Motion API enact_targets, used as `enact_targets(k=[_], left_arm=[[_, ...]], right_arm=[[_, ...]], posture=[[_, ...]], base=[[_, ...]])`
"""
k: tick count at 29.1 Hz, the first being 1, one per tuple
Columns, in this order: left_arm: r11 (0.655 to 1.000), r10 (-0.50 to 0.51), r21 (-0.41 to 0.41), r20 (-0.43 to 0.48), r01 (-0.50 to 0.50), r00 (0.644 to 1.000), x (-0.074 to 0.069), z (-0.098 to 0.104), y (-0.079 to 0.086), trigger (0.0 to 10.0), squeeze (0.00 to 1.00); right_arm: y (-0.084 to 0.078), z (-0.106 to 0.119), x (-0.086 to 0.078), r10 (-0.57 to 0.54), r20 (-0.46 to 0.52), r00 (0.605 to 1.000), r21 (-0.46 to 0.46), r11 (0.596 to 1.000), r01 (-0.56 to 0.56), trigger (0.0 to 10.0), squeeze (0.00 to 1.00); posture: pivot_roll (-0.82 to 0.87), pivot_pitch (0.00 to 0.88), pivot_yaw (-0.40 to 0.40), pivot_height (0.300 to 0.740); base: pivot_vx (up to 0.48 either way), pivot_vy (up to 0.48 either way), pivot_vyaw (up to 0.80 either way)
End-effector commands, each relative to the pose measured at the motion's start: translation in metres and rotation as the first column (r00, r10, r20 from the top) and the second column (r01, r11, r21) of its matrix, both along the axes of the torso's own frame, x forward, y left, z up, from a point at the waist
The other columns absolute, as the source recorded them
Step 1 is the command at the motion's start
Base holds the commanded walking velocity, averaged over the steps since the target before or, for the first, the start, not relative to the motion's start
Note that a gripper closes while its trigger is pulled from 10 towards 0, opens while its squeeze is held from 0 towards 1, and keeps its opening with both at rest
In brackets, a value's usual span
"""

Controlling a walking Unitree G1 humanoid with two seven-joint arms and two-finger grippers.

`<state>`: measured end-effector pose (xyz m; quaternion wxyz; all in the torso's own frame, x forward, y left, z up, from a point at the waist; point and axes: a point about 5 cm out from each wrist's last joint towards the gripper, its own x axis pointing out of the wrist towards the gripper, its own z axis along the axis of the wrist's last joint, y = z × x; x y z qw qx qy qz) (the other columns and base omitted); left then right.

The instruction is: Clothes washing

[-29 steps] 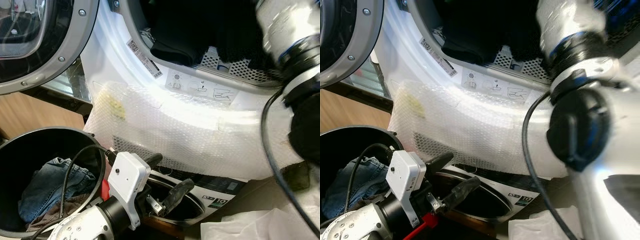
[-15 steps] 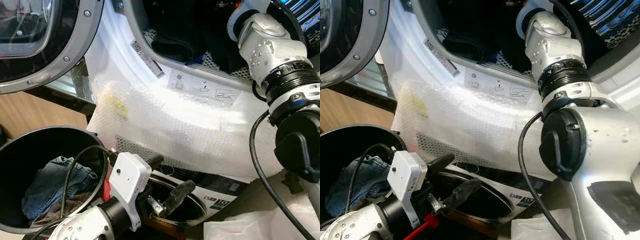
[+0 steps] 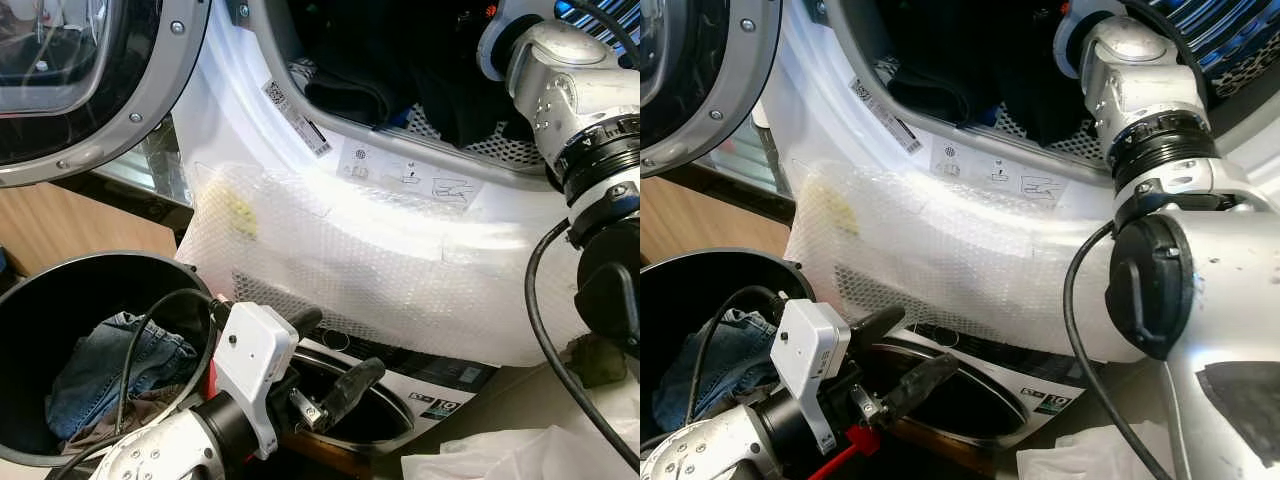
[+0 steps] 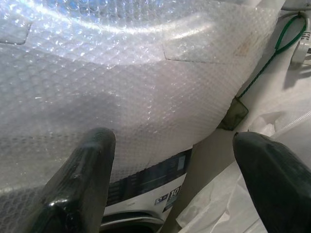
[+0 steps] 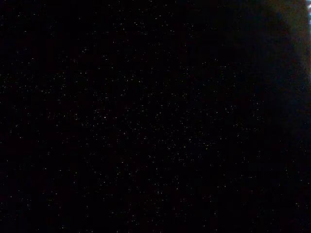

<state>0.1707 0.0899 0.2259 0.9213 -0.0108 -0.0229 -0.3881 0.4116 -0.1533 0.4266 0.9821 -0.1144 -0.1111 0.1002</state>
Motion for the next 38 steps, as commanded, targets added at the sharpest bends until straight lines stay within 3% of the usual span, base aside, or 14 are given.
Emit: enact_targets(k=[1, 14, 20, 26, 30, 34, 35, 36, 37, 38], left_arm=[[0.999, -0.032, -0.006, 0.001, 0.032, 1.000, -0.005, 0.002, -0.004, 10.0, 0.00], [0.999, -0.031, -0.010, -0.002, 0.031, 1.000, -0.005, 0.002, -0.003, 10.0, 0.00], [0.999, -0.038, -0.007, -0.003, 0.038, 0.999, -0.003, 0.002, -0.003, 10.0, 0.00], [0.999, -0.039, -0.006, -0.002, 0.039, 0.999, -0.003, 0.003, -0.003, 10.0, 0.00], [0.999, -0.040, -0.006, 0.000, 0.040, 0.999, -0.002, 0.003, -0.003, 10.0, 0.00], [0.999, -0.038, -0.006, -0.003, 0.038, 0.999, -0.002, 0.003, -0.002, 10.0, 0.00], [0.999, -0.039, -0.006, -0.003, 0.039, 0.999, -0.002, 0.003, -0.002, 10.0, 0.00], [0.999, -0.039, -0.007, -0.003, 0.039, 0.999, -0.002, 0.003, -0.002, 10.0, 0.00], [0.999, -0.041, -0.006, -0.003, 0.041, 0.999, -0.002, 0.003, -0.002, 10.0, 0.00], [0.999, -0.041, -0.006, -0.003, 0.041, 0.999, -0.002, 0.003, -0.002, 10.0, 0.00]], right_arm=[[-0.014, 0.005, -0.003, -0.029, 0.027, 0.999, -0.070, 0.997, 0.031, 10.0, 1.00], [-0.046, 0.004, -0.009, -0.023, -0.002, 1.000, -0.094, 0.995, 0.023, 10.0, 1.00], [-0.055, -0.001, -0.009, 0.007, -0.044, 0.999, -0.013, 1.000, -0.007, 10.0, 1.00], [-0.052, -0.008, -0.009, 0.113, -0.100, 0.989, 0.133, 0.986, -0.099, 10.0, 1.00], [-0.052, -0.007, -0.011, 0.177, -0.113, 0.978, 0.175, 0.972, -0.156, 10.0, 1.00], [-0.055, -0.006, -0.014, 0.213, -0.110, 0.971, 0.092, 0.975, -0.204, 10.0, 1.00], [-0.055, -0.005, -0.015, 0.218, -0.102, 0.971, 0.048, 0.976, -0.214, 10.0, 0.27], [-0.055, -0.005, -0.016, 0.220, -0.097, 0.971, 0.017, 0.975, -0.220, 10.0, 0.27], [-0.056, -0.003, -0.017, 0.227, -0.098, 0.969, -0.010, 0.973, -0.229, 10.0, 0.00], [-0.056, -0.003, -0.017, 0.227, -0.098, 0.969, -0.010, 0.973, -0.229, 10.0, 0.00]], posture=[[0.11, 0.121, -0.188, 0.740], [0.10, 0.120, -0.180, 0.740], [0.09, 0.120, -0.172, 0.740], [0.09, 0.128, -0.167, 0.740], [0.09, 0.130, -0.164, 0.740], [0.09, 0.134, -0.162, 0.740], [0.09, 0.134, -0.162, 0.740], [0.08, 0.135, -0.161, 0.740], [0.08, 0.135, -0.161, 0.740], [0.08, 0.135, -0.161, 0.740]], base=[[0.000, 0.000, 0.00], [0.000, 0.000, 0.00], [0.000, 0.000, 0.00], [0.000, 0.000, 0.00], [0.000, 0.000, 0.00], [0.000, 0.000, 0.00], [0.000, 0.000, 0.00], [0.000, 0.000, 0.00], [0.000, 0.000, 0.00], [0.000, 0.000, 0.00]])
